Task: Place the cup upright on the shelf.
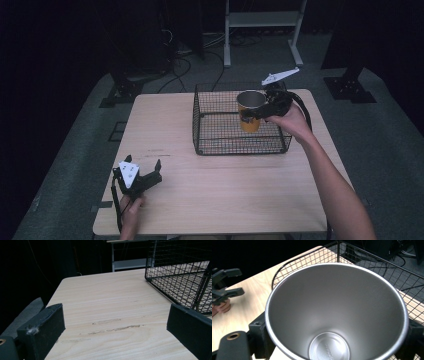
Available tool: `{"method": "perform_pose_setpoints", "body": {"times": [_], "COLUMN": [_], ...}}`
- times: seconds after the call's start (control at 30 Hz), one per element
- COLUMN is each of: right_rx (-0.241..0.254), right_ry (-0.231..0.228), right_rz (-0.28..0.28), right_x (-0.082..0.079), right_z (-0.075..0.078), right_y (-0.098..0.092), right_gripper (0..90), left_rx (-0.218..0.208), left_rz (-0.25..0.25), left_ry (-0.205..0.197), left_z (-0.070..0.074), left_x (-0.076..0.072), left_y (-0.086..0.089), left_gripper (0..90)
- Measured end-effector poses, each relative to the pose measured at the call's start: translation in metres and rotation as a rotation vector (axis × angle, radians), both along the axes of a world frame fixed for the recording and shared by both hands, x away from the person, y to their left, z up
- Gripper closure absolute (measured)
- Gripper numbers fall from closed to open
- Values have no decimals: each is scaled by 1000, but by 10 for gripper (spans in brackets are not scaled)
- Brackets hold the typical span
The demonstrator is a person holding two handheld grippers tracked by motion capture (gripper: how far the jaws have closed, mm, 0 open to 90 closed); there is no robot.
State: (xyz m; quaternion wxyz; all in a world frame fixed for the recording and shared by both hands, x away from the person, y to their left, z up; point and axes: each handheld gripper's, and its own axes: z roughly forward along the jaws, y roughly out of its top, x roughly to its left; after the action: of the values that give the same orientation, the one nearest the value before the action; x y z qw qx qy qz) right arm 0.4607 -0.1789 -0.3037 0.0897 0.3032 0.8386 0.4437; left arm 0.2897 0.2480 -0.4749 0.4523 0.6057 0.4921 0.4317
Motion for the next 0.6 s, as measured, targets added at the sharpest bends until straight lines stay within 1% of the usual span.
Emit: {"method": "perform_pose_setpoints", "body": {"times": [0.23, 0.37, 0.43, 0.6], "right_rx": [-21, -16, -14, -37], "right_ry": [16, 17, 15, 22], "right_rz": [-12, -17, -24, -22], "right_x": [17, 24, 27, 36], "right_z": [-4, -8, -11, -19], "right_y": [10, 15, 17, 25], "right_gripper": [125, 125, 125, 125], "left_rx": [-2, -4, -5, -5], "left_rz": [0, 0, -1, -1], "left_ry": [1, 0, -1, -1], "left_z": [0, 0, 0, 0], "left_x": [0, 0, 0, 0], "left_y": [0, 0, 1, 1], "left_gripper": [8, 8, 8, 8]}}
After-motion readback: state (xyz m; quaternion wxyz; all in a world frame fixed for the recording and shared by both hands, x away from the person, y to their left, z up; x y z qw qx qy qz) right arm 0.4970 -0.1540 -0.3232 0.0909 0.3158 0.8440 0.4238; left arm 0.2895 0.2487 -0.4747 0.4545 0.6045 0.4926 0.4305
